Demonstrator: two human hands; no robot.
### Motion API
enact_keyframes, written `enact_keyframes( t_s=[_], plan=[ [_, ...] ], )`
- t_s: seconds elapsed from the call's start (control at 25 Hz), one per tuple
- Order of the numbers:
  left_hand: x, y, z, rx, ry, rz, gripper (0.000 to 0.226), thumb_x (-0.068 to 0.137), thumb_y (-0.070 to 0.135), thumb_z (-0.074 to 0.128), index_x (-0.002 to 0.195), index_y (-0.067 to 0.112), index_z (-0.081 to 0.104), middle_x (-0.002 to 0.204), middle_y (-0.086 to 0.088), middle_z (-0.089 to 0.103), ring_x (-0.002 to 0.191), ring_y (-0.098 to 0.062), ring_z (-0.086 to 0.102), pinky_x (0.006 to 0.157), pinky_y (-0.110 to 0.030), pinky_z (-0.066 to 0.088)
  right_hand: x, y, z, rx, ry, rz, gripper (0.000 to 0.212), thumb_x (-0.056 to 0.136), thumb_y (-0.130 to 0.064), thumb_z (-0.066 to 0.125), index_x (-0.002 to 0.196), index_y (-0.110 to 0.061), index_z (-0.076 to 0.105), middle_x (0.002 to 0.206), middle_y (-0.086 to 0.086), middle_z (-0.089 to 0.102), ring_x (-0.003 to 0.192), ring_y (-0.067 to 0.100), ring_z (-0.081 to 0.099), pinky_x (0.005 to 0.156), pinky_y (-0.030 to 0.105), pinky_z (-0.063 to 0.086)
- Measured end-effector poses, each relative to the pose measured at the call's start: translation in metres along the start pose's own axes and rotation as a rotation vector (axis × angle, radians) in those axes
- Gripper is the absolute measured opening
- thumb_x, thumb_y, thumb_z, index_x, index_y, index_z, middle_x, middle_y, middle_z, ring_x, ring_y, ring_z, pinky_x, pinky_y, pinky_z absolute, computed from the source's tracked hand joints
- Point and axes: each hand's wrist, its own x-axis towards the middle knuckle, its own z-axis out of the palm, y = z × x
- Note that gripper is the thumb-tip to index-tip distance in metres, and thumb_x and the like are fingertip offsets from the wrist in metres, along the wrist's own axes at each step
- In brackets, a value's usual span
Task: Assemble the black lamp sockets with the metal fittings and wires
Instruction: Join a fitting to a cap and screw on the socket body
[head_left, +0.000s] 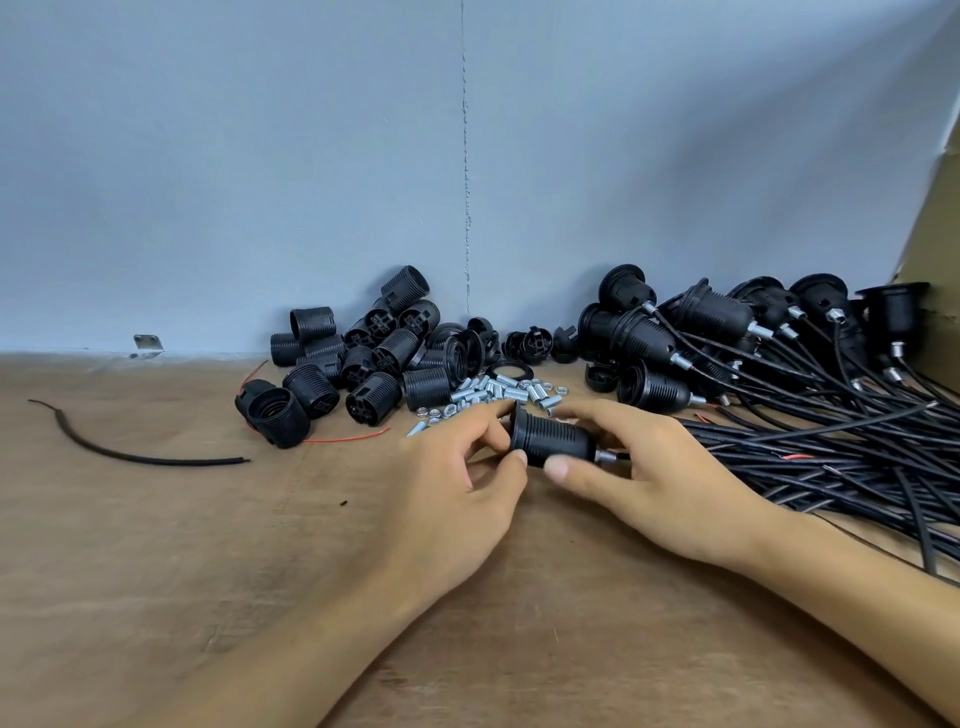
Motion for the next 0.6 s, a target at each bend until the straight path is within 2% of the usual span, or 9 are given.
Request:
enact_keyframes(
  t_s=[0.08,0.16,0.24,0.36,0.48,0.6],
  plan=[
    [0.0000,0.0015,-0.0006,-0.015,-0.010,0.010,0.020,0.090,0.018,0.072,0.072,0.016,0.062,0.098,0.034,0.071,0.106,0.009,0.066,0.088,-0.017,0.054,-0.0011,0.0013,0.0005,-0.002,0.003,0.021,0.047,0.082,-0.058,0.068,0.124,-0.039,0.055,0.108,-0.024,0.064,0.106,-0.006,0.057,0.088,0.012,0.044],
    [0.0009,0.0030,-0.0025,-0.040,0.002,0.028,0.025,0.094,0.025,0.070,0.070,0.018,0.067,0.107,0.026,0.073,0.107,0.011,0.065,0.083,-0.006,0.049,-0.0021,0.0016,0.0003,0.022,0.025,-0.005,0.039,0.086,-0.053,0.067,0.119,-0.036,0.057,0.106,-0.022,0.066,0.102,-0.001,0.061,0.085,0.017,0.046],
    [0.0036,0.0023,-0.0051,-0.048,0.031,0.013,0.023,0.093,0.023,0.072,0.070,0.017,0.072,0.114,0.019,0.073,0.107,0.013,0.064,0.081,-0.001,0.045,-0.0032,-0.0012,-0.0005,0.031,0.021,-0.028,0.036,0.089,-0.054,0.062,0.119,-0.036,0.058,0.105,-0.021,0.067,0.098,0.002,0.063,0.081,0.019,0.047],
    [0.0070,-0.0013,-0.0068,-0.175,-0.010,-0.049,0.008,0.089,0.015,0.076,0.087,0.022,0.076,0.109,0.014,0.076,0.110,0.004,0.067,0.087,-0.008,0.048,-0.0035,-0.0022,-0.0002,0.021,0.024,-0.036,0.036,0.090,-0.055,0.059,0.119,-0.034,0.059,0.102,-0.021,0.067,0.089,0.000,0.062,0.072,0.013,0.044],
    [0.0066,-0.0054,-0.0081,-0.271,-0.056,-0.054,0.031,0.087,0.000,0.075,0.108,0.022,0.070,0.113,0.010,0.076,0.114,-0.005,0.067,0.092,-0.017,0.053,-0.0031,-0.0013,-0.0004,0.030,0.021,-0.013,0.033,0.092,-0.049,0.061,0.120,-0.032,0.061,0.098,-0.020,0.067,0.080,-0.003,0.060,0.066,0.008,0.040],
    [0.0066,-0.0053,-0.0081,-0.202,-0.068,-0.019,0.044,0.085,-0.002,0.076,0.115,0.028,0.069,0.117,0.016,0.073,0.116,0.000,0.065,0.093,-0.013,0.050,-0.0029,0.0004,-0.0029,0.072,0.054,0.006,0.035,0.092,-0.051,0.058,0.122,-0.033,0.061,0.104,-0.020,0.069,0.094,-0.002,0.063,0.074,0.012,0.045]
  ],
)
